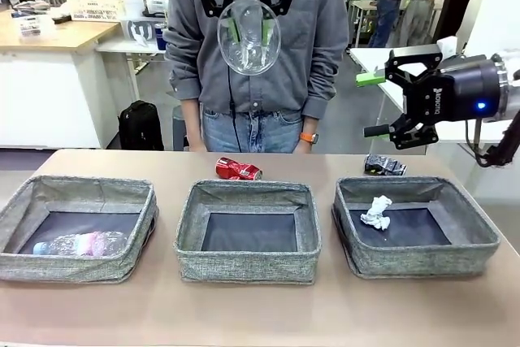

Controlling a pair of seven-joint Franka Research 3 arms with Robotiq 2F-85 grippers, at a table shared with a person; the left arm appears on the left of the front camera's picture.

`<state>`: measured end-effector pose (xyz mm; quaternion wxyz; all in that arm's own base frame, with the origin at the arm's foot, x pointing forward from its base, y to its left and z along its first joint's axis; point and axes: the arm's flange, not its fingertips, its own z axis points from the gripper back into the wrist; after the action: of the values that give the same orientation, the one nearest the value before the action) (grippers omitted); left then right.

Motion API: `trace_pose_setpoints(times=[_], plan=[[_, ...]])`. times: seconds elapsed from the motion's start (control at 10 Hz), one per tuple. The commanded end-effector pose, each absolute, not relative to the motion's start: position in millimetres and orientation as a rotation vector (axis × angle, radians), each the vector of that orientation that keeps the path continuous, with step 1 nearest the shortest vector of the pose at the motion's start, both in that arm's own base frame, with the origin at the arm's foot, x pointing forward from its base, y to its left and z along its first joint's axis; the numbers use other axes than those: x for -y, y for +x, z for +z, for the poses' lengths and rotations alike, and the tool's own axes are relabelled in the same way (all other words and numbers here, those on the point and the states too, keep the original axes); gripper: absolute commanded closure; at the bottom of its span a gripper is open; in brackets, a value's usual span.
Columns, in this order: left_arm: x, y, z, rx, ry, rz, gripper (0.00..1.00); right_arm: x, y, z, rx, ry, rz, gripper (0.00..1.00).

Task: Sort the waste into the appropriate baskets.
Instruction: Place the picked waste into the Fabric basket indicated by the person.

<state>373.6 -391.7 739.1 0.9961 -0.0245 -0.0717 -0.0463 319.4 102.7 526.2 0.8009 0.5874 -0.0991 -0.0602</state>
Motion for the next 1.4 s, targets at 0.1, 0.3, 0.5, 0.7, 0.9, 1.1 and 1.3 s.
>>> trace_pose_setpoints(times=[0.1,0.3,0.5,0.7,0.9,1.1,1.3], plan=[[390.2,371.3,742.2,0.145,-0.047,-0.092,0.63,-103.4,318.7,528.1,0.203,1.268,-0.141,0.0],[390.2,371.3,742.2,0.145,-0.047,-0.092,0.63,-103.4,318.7,528.1,0.203,1.268,-0.141,0.0],[390.2,371.3,742.2,0.145,-0.047,-0.092,0.63,-103.4,318.7,528.1,0.203,1.268,-0.141,0.0],[390.2,371.3,742.2,0.145,-0.047,-0.092,0.63,-103.4,318.7,528.1,0.203,1.268,-0.141,0.0],[390.2,371.3,742.2,0.145,-0.047,-0.092,0.63,-103.4,318.7,528.1,0.203,1.268,-0.141,0.0],[390.2,371.3,742.2,0.145,-0.047,-0.092,0.63,-103.4,318.7,528.1,0.203,1.268,-0.141,0.0],[390.2,371.3,742.2,0.145,-0.047,-0.092,0.63,-103.4,318.7,528.1,0.203,1.268,-0.141,0.0]])
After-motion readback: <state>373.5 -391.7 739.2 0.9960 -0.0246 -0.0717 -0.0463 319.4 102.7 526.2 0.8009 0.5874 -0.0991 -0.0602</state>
